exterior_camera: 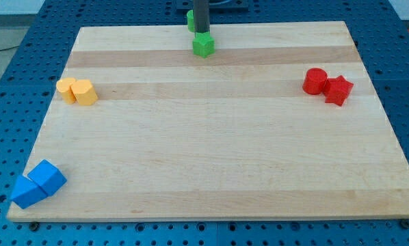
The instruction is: Move your arm towards right
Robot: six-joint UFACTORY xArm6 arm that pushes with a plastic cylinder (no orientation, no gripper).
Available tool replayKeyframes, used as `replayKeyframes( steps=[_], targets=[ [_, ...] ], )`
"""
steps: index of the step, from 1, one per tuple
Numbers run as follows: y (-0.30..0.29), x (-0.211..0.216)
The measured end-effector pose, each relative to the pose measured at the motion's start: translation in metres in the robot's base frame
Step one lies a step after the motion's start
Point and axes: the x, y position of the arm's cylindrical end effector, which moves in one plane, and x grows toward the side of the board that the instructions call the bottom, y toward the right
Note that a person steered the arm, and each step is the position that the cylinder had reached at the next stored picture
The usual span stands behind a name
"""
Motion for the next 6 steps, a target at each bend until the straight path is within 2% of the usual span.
replayKeyframes(
  steps=[4, 6],
  targets=[
    [0.08, -0.016],
    [0.174, -0.016]
  ],
)
